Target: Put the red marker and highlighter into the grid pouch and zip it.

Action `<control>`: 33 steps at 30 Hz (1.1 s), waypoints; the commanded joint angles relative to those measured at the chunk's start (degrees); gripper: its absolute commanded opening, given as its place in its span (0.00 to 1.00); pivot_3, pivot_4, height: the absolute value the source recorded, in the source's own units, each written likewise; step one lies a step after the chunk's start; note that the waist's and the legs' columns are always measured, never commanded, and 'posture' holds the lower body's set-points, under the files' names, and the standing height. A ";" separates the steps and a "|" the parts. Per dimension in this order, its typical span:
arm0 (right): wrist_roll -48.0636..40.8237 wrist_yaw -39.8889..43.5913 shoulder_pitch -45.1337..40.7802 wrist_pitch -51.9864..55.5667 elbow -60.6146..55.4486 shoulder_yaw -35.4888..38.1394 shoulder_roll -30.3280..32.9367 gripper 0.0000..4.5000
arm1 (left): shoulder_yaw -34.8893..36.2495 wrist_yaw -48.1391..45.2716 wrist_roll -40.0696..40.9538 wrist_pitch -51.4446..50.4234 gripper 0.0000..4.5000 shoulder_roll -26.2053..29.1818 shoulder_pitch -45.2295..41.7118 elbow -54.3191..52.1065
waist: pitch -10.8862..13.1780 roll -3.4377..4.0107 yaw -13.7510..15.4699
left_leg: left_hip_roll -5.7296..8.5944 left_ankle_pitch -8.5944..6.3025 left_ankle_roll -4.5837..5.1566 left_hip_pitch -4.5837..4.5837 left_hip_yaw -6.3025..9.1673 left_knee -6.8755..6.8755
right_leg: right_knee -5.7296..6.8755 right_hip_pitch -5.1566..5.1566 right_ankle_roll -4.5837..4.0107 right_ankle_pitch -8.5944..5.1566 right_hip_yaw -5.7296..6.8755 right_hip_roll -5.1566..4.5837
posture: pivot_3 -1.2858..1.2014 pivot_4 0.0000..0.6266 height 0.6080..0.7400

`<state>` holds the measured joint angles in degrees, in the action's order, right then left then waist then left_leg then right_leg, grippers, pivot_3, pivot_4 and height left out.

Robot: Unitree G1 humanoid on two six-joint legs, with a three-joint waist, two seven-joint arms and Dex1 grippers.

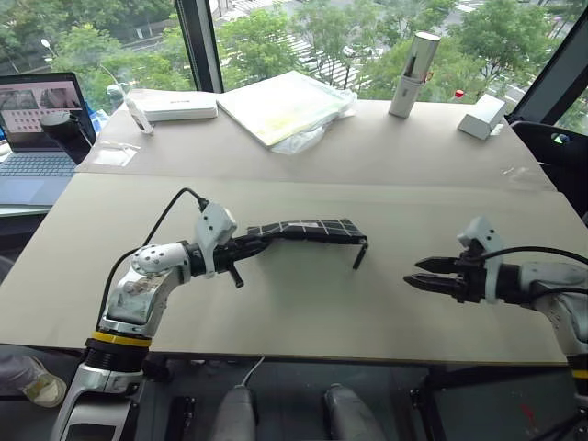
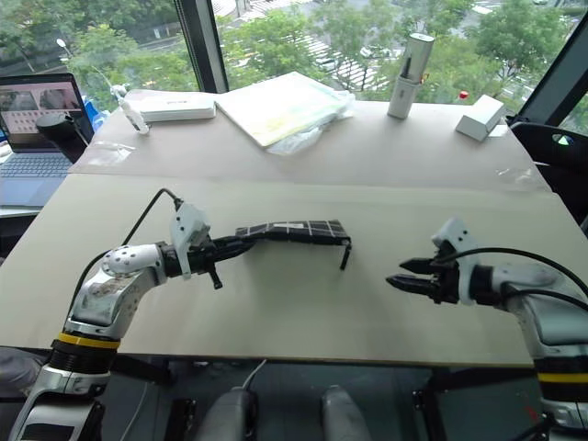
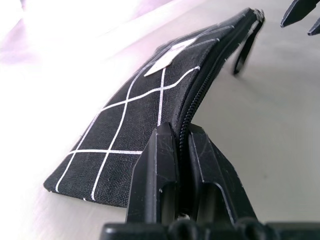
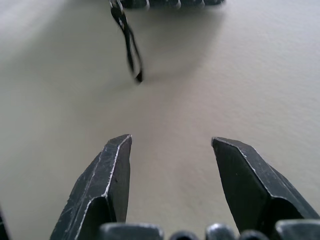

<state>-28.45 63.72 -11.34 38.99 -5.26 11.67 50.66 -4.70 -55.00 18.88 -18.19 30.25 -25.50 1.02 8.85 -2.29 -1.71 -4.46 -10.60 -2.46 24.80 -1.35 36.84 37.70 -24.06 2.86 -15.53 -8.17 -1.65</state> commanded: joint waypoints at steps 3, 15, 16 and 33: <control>-3.50 0.38 2.43 -1.35 -4.38 5.17 0.50 0.63 | -2.93 -3.99 -3.92 8.60 0.00 -0.91 -4.84 7.35 | 0.00 0.00 0.14 | 0.01 0.00 0.00 -0.02 0.01 0.00 | -0.01 0.03 0.01 -0.01 0.00 0.00 | 0.52 0.24 1.00; -1.92 -2.78 3.72 -3.49 -3.28 4.92 0.69 0.64 | -3.34 -11.41 3.00 -3.14 0.64 0.96 -0.62 0.06 | 0.00 0.00 0.51 | 0.01 0.00 0.00 0.00 0.01 0.00 | 0.04 0.00 0.02 -0.01 -0.02 0.00 | 0.52 0.24 1.00; -1.87 -2.75 3.30 -3.73 -2.71 4.84 0.76 0.64 | -2.08 -11.36 4.77 -5.68 0.74 1.65 -0.06 -1.51 | 0.00 0.00 0.53 | 0.02 0.00 0.00 0.00 0.01 0.01 | 0.06 -0.01 0.02 -0.01 -0.02 0.00 | 0.52 0.24 1.00; -1.35 -3.46 -4.08 -9.44 10.42 2.59 -6.72 0.64 | 32.58 16.26 24.64 -29.80 0.74 3.34 14.48 -15.42 | 0.00 -0.01 -0.53 | 0.01 -0.02 0.03 -0.06 0.05 0.02 | 0.14 0.02 0.04 -0.03 0.00 -0.02 | 0.52 0.24 1.00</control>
<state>-30.14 60.47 -13.80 31.58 4.92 13.78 43.80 25.41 -39.88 41.30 -47.74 33.17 -11.45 -11.00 8.86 -2.30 -2.24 -4.45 -10.61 -2.44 24.74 -1.30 36.86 37.83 -24.04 2.90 -15.57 -8.17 -1.68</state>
